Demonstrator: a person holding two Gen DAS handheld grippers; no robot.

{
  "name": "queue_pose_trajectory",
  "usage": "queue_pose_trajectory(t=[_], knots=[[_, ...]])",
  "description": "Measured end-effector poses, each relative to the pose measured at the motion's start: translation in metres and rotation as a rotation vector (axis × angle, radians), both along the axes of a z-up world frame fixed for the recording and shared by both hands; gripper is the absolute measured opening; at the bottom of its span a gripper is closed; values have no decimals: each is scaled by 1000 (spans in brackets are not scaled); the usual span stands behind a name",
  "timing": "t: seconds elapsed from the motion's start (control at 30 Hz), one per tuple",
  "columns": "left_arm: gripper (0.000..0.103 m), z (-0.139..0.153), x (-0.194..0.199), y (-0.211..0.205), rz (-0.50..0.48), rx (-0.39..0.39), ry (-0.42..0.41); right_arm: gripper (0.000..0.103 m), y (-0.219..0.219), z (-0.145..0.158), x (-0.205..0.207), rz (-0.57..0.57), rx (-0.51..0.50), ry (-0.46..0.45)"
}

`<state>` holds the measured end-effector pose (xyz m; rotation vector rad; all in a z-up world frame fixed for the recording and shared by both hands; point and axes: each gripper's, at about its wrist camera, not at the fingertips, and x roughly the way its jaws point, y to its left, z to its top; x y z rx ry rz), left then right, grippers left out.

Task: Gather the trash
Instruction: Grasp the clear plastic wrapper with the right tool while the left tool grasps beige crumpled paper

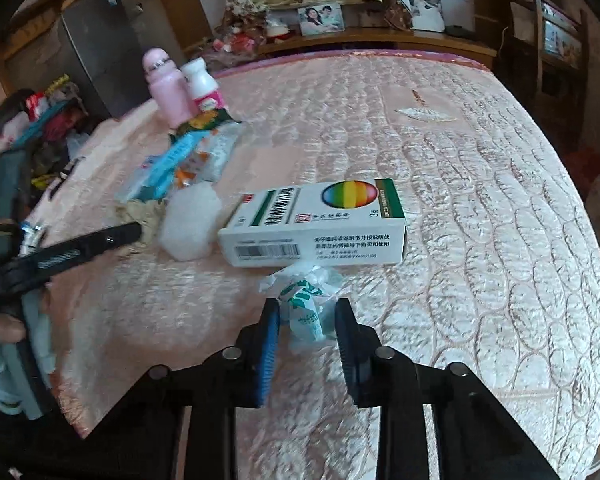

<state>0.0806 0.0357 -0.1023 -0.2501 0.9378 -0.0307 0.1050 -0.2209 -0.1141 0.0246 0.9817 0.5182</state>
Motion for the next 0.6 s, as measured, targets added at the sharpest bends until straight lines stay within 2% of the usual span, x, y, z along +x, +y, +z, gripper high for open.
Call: queue_pose_trajectory(t=[0.27,0.4,0.6], knots=[[17,40,-40,-23,-80,-5,-79,26,-18,27,-33,33,108,-18],[17,57,-45,-49,-127,6,-117,26,-26,37,-44,15,106,-47],[17,67,-44,-81,-175,25,-137,26,-41,48,-53,-20,83,-84]])
